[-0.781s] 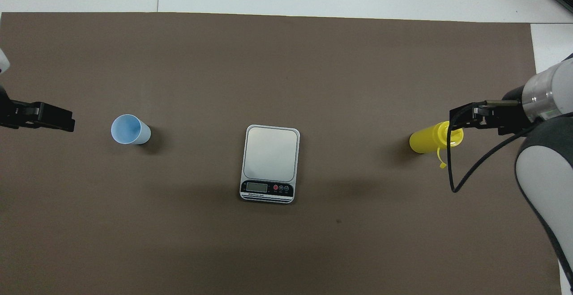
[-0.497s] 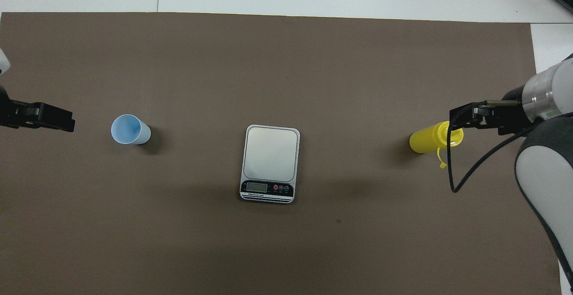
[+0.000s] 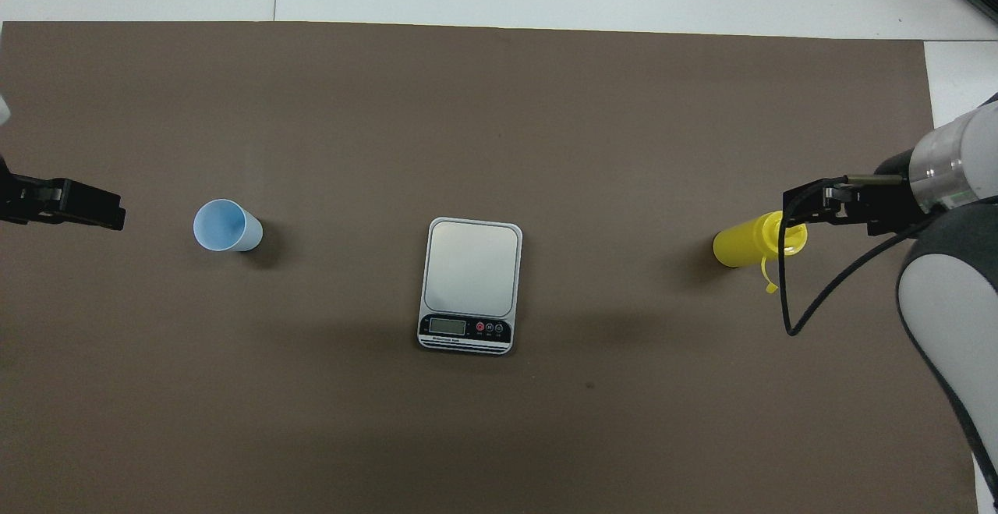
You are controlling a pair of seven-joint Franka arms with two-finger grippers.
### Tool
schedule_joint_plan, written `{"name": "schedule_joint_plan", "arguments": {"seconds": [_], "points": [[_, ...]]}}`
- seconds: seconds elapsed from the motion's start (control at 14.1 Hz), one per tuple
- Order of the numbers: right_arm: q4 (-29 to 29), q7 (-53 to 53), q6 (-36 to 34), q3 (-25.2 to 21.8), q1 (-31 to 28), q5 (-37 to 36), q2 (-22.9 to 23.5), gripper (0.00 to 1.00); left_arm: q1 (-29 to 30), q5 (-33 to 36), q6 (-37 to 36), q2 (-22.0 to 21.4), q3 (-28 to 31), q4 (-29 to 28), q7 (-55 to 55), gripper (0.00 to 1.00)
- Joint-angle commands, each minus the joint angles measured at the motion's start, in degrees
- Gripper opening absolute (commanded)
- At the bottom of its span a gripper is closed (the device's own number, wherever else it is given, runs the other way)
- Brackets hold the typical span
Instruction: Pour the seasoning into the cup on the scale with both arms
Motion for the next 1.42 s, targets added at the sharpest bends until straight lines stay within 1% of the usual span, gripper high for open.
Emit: {"name": "schedule_joint_plan", "arguments": {"seconds": [0.0, 0.14, 0.36, 0.5, 0.64, 0.78, 0.92, 0.99, 1.21, 1.35], "points": [[-1.78, -1.17, 0.95, 0.19, -0.31, 0.15, -1.56, 1.0, 0.69, -0.73, 2.78, -0.78, -0.07, -2.07, 0.65, 1.0], [-1.78, -1.17, 0.95, 0.19, -0.31, 0.15, -1.47, 1.0, 2.34, -0.9, 5.5, -1.75, -0.07, -5.14, 0.74, 1.0], [-1.78, -1.17, 0.95, 0.19, -0.31, 0.15, -1.47, 1.0, 2.62, -0.99, 10.94, -1.67, -0.07, -9.36, 0.39, 1.0], [-1.78, -1.17, 0.95, 0.19, -0.31, 0.15, -1.47, 1.0, 4.19, -1.08, 14.9, -0.7, -0.07, -12.09, 0.21, 1.0], [-1.78, -1.17, 0.95, 0.19, -0.31, 0.15, -1.47, 1.0, 4.38, -1.52, 19.47, 0.96, -0.07, -15.77, -1.62, 1.0], [-1.78, -1.26, 0.95, 0.19, -0.31, 0.15, -1.47, 1.0, 4.12, -1.61, 25.79, 2.28, -0.07, -19.64, -4.61, 1.0], [-1.78, -1.26, 0.95, 0.19, -0.31, 0.15, -1.47, 1.0, 4.11, -1.61, 29.14, 4.48, -0.07, -21.24, -4.89, 1.0], [-1.78, -1.26, 0.95, 0.19, -0.31, 0.15, -1.47, 1.0, 4.2, -1.61, 31.94, 5.27, -0.07, -22.81, -4.98, 1.0], [-1.78, -1.26, 0.86, 0.19, -0.31, 0.15, -1.47, 1.0, 4.2, -1.61, 39.95, 5.28, -0.16, -29.48, -5.76, 1.0], [-1.78, -1.26, 0.86, 0.19, -0.31, 0.15, -1.47, 1.0, 4.12, -1.61, 41.11, 6.32, -0.07, -30.03, -6.29, 1.0]]}}
